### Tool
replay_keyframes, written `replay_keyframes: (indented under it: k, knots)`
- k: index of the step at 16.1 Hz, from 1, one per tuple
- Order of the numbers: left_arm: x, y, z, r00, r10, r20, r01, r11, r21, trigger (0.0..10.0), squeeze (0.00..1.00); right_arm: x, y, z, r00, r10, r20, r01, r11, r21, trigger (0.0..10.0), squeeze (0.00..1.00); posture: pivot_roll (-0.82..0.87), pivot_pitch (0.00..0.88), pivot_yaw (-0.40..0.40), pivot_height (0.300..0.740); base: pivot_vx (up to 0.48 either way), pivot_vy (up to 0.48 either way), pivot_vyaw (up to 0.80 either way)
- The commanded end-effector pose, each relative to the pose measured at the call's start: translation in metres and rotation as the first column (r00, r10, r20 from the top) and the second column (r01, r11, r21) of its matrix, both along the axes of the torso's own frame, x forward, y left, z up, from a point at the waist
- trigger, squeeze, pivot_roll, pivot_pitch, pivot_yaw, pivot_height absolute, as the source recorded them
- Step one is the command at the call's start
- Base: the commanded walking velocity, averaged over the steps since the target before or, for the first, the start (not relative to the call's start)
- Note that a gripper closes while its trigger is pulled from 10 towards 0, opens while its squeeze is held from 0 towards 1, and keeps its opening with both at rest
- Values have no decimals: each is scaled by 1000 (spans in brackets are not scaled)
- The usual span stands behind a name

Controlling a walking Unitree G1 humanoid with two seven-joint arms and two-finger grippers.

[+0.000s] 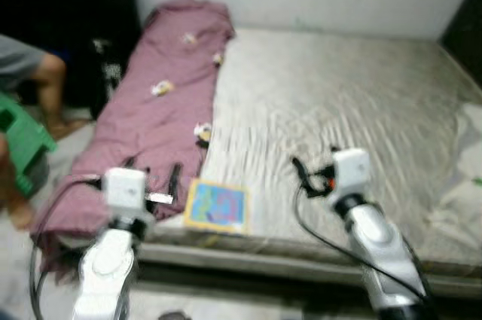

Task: Clean up the room

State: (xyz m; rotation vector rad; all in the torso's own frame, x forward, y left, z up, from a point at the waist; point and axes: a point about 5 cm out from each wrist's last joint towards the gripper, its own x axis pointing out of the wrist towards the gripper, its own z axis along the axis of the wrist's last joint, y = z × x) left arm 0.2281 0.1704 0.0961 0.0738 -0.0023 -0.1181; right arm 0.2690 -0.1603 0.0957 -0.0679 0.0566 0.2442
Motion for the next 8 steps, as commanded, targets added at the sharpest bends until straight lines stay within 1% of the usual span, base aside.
replay_keyframes:
  k: [1, 5, 6, 7, 8]
  knots:
    - [1, 7, 4, 1000, 11, 18, -11, 1000, -7, 10000, 0, 2, 6, 4, 1000, 21, 21, -21, 1000, 8, 10000, 0, 25, 0, -18, 740, 0, 0, 0]
    - [2, 6, 7, 999, -2, 38, 2, 1000, 9, 10000, 0, 2, 5, 4, 1000, 17, 16, -17, 1000, 11, 10000, 0, 25, 0, -20, 740, 0, 0, 0]
    - [1, 4, 8, 999, -15, 46, 15, 1000, -7, 10000, 0, 2, 5, 3, 1000, 15, 13, -15, 1000, 12, 10000, 0, 25, 0, -20, 740, 0, 0, 0]
    - [1, 4, 8, 999, -15, 46, 15, 1000, -6, 10000, 0, 2, 4, 3, 1000, 15, 13, -15, 1000, 12, 10000, 0, 22, 0, -20, 740, 0, 0, 0]
    - [1, 4, 8, 999, -16, 46, 16, 1000, -6, 10000, 0, 2, 4, 3, 1000, 15, 13, -16, 1000, 12, 10000, 0, 22, 0, -20, 740, 247, 0, 0]
